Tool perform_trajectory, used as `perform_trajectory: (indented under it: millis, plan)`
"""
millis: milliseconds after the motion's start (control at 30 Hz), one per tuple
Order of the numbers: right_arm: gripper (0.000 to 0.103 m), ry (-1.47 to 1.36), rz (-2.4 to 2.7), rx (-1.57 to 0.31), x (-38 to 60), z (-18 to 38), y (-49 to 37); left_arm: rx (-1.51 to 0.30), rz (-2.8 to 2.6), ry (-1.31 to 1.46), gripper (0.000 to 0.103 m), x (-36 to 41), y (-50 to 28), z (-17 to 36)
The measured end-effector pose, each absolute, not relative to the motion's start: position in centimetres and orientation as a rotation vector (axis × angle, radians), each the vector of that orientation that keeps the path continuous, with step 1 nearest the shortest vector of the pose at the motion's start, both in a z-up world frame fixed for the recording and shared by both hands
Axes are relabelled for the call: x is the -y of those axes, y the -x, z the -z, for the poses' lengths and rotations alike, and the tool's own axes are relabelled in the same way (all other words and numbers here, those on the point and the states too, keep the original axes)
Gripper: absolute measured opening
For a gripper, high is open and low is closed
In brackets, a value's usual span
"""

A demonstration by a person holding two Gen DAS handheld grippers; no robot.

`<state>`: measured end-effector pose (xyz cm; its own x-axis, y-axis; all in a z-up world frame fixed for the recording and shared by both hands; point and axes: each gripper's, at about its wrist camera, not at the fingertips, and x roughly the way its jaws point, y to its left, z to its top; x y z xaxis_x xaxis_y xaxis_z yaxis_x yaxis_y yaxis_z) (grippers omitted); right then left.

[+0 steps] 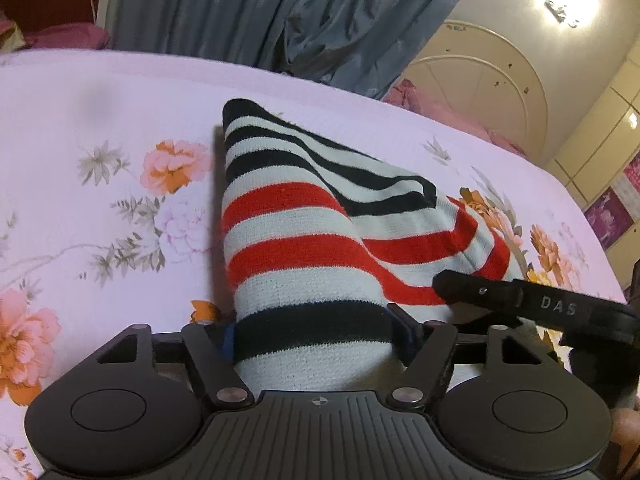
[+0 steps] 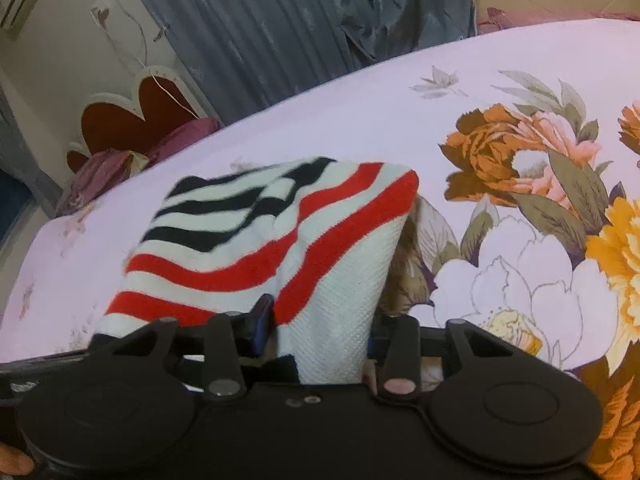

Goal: Fold small clothes

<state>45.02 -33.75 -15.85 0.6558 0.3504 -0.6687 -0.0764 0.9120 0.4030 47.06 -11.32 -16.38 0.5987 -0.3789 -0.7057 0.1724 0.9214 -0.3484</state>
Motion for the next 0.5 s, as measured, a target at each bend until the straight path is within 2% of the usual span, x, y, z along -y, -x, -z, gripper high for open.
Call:
perform_trajectory:
  millis: [233, 500]
  plan:
    - [0.033, -0.385, -0.266, -0.792, 33.8, 14.6, -44.4, -0.834, 0.330, 0.210, 0.061, 11.9, -46.1, 14.8]
    - [0.031, -0.389, -0.316, -0.750, 32.9, 12.6, -43.4, -0.808, 0.339, 0.213, 0.060, 12.0, -44.5, 12.9]
